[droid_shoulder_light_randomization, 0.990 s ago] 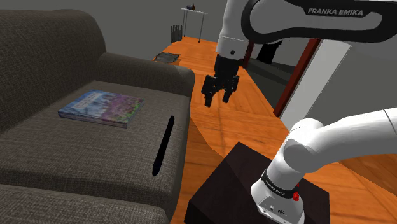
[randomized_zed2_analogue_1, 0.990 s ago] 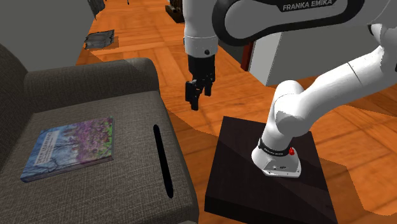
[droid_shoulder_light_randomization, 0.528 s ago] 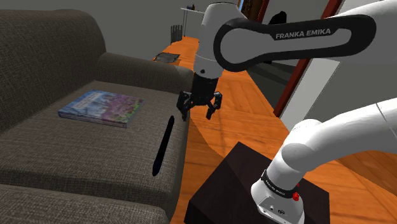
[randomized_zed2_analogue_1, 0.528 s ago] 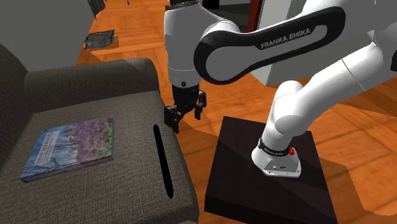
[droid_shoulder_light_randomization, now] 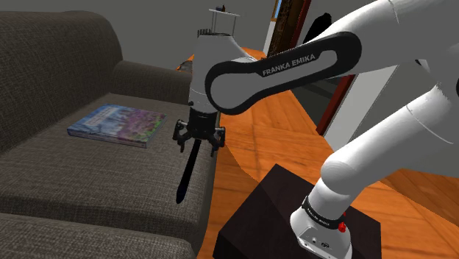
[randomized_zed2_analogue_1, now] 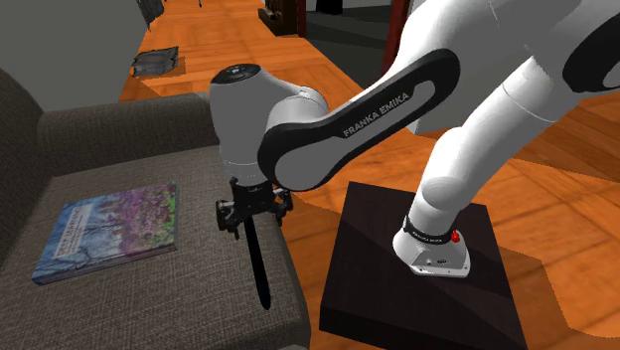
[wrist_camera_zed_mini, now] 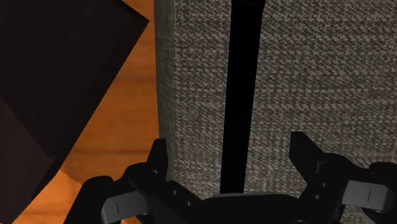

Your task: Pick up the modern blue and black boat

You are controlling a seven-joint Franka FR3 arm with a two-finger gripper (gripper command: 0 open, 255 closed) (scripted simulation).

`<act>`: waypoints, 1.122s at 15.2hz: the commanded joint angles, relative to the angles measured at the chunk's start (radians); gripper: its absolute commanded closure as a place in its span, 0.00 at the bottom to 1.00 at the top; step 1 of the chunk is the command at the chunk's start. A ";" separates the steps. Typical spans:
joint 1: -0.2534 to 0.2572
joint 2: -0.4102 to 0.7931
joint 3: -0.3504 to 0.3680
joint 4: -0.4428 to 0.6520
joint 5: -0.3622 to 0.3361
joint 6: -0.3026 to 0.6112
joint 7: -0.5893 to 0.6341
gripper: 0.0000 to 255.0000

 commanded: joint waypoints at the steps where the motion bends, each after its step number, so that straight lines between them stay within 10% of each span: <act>1: -0.044 0.075 0.055 0.031 -0.042 0.048 0.112 0.00; 10: -0.063 0.153 0.096 -0.022 -0.084 0.167 0.146 0.00; 11: -0.062 0.152 0.096 -0.021 -0.084 0.166 0.147 1.00; 17: -0.063 0.153 0.096 -0.020 -0.085 0.166 0.147 1.00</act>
